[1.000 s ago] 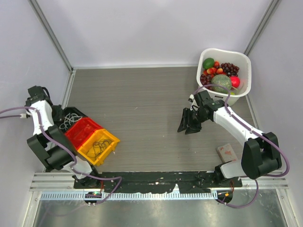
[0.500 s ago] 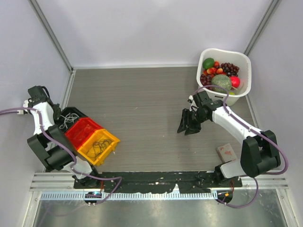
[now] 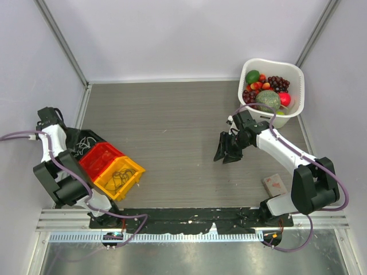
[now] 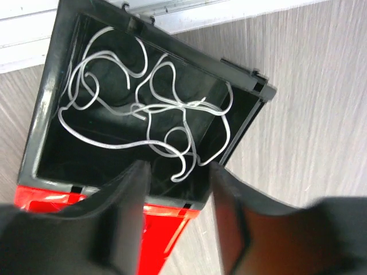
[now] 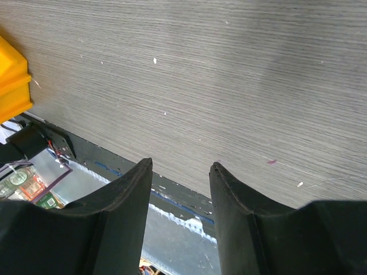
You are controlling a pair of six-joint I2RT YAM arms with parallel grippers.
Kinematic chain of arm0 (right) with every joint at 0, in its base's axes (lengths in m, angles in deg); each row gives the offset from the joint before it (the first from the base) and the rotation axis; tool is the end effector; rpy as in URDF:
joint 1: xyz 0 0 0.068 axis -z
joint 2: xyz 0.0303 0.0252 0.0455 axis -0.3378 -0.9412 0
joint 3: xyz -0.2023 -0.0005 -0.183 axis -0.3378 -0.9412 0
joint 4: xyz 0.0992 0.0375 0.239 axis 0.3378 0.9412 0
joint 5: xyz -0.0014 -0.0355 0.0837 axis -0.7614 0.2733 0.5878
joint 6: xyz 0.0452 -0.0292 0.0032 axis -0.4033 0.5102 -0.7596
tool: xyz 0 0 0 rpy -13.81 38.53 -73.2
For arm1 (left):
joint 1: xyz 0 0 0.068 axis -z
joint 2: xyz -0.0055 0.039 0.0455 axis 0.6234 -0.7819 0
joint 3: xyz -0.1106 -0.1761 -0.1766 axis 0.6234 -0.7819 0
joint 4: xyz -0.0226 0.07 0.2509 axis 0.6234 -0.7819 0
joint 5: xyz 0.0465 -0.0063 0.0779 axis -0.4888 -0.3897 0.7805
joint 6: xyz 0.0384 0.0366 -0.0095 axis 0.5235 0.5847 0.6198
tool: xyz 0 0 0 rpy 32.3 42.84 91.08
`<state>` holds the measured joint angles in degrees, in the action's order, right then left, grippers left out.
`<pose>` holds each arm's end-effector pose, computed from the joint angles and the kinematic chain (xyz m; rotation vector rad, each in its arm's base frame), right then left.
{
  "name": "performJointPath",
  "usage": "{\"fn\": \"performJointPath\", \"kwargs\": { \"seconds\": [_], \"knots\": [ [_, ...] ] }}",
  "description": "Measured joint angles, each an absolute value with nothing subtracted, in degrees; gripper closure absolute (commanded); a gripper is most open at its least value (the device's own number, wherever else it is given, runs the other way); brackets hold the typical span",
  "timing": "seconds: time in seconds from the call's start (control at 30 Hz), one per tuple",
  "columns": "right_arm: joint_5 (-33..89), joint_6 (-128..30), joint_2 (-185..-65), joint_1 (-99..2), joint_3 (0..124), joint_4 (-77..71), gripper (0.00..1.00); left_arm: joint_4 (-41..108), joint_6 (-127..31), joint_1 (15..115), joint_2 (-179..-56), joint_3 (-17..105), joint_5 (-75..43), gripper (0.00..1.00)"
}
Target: Untangle the cables
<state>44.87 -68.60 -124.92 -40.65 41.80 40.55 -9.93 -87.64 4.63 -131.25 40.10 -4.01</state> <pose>0.2401 0.1077 0.2231 0.0297 2.8899 0.7886 0.2624 0.1793 0.2495 -1.8201 1.9348 -0.0204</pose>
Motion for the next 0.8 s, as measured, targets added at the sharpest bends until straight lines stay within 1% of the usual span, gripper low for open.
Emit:
{"fn": "performJointPath", "kwargs": {
  "seconds": [0.03, 0.13, 0.17, 0.2, 0.27, 0.33, 0.37, 0.4, 0.43, 0.47, 0.6, 0.8],
  "knots": [
    [44.87, -68.76, -124.92, -40.67, 41.8, 40.44, 0.5, -10.63, -87.77, 5.0, -131.08, 40.1, -4.29, 0.37],
    [44.61, -68.95, -124.89, -40.69, 41.82, 40.46, 0.5, -13.19, -88.01, 6.12, -129.48, 40.1, -4.78, 0.32],
    [44.3, -68.95, -124.89, -40.69, 41.86, 40.53, 0.49, -14.0, -88.12, 6.71, -128.52, 40.1, -5.15, 0.2],
    [43.82, -68.95, -124.87, -40.69, 42.08, 40.9, 0.48, -14.68, -88.19, 7.47, -127.34, 40.1, -5.45, 0.03],
    [42.64, -68.97, -124.52, -40.69, 42.78, 41.6, 0.45, -15.88, -87.94, 9.51, -124.7, 40.1, -5.87, 0.0],
    [40.83, -68.93, -123.6, -40.69, 44.24, 42.71, 0.4, -16.97, -88.64, 12.81, -121.42, 40.1, -6.02, 0.0],
    [39.82, -68.93, -122.93, -40.69, 45.27, 43.28, 0.36, -17.47, -88.69, 14.4, -119.82, 40.1, -6.15, 0.0],
    [38.69, -68.93, -122.12, -40.69, 46.52, 43.91, 0.27, -18.06, -88.86, 16.02, -118.31, 40.13, -6.31, 0.0],
    [37.83, -68.91, -121.46, -40.69, 47.61, 44.44, 0.2, -18.85, -89.02, 17.7, -117.0, 40.21, -6.55, 0.0],
    [36.52, -68.76, -120.52, -40.69, 49.12, 45.07, 0.18, -19.59, -89.04, 19.08, -116.17, 40.5, -6.63, 0.0],
    [31.74, -68.21, -115.54, -40.69, 53.25, 45.95, 0.17, -19.99, -88.45, 30.23, -114.18, 43.03, -6.98, 0.03],
    [23.65, -67.82, -106.43, -40.69, 57.56, 47.67, 0.16, -12.25, -86.26, 57.37, -112.24, 45.22, -8.21, 0.02]
  ]
}}
